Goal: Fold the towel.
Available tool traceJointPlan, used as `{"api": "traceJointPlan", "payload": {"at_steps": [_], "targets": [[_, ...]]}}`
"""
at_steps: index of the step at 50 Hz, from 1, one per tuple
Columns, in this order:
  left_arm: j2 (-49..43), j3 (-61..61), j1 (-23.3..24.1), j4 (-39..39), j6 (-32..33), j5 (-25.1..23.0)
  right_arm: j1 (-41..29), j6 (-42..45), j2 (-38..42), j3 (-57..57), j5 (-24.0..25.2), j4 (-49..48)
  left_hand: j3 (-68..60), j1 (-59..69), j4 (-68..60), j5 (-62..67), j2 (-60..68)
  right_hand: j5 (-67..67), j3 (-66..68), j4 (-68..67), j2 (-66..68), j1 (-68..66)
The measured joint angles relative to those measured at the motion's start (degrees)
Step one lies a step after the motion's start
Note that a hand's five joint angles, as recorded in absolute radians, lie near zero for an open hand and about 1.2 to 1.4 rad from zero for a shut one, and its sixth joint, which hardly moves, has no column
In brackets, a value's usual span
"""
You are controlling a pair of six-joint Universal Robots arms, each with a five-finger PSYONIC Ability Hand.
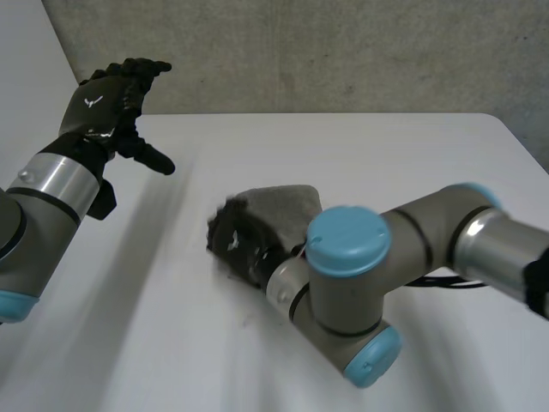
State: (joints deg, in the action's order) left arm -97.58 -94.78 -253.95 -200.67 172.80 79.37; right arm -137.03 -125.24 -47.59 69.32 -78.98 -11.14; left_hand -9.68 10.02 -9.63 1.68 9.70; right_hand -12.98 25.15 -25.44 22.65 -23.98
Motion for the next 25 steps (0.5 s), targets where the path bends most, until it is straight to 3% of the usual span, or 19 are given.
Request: {"api": "traceJointPlan", "payload": {"at_steps": [2,6,11,15,25], "targets": [[-1.3,1.5,0.6,1.1,-1.7,0.0,1.6,-12.1,-3.9,1.6,-2.5,-1.7,0.0,0.0,0.0,0.0,0.0,9.5,-10.3,10.2,-8.2,8.9],[-4.5,4.1,2.3,2.8,-4.1,0.2,6.1,-31.9,-11.0,5.3,-5.1,-3.1,0.0,0.0,0.0,0.0,0.0,9.5,-11.4,10.6,-8.7,10.4],[-9.2,6.7,5.0,4.4,-5.7,0.3,12.6,-46.5,-16.5,9.1,-4.2,-1.3,0.0,0.0,0.0,0.0,0.0,9.5,-11.4,10.6,-8.7,10.5],[-14.4,9.0,8.7,5.5,-6.2,0.5,17.0,-51.8,-16.9,10.1,-1.4,2.8,0.0,0.0,0.0,0.0,0.0,9.5,-11.4,10.6,-8.7,10.5],[-27.1,13.5,15.3,7.1,-4.9,6.3,18.8,-51.8,-6.7,5.0,0.7,8.9,0.0,0.0,0.0,0.0,0.0,9.5,-11.4,10.6,-8.7,10.5]]}}
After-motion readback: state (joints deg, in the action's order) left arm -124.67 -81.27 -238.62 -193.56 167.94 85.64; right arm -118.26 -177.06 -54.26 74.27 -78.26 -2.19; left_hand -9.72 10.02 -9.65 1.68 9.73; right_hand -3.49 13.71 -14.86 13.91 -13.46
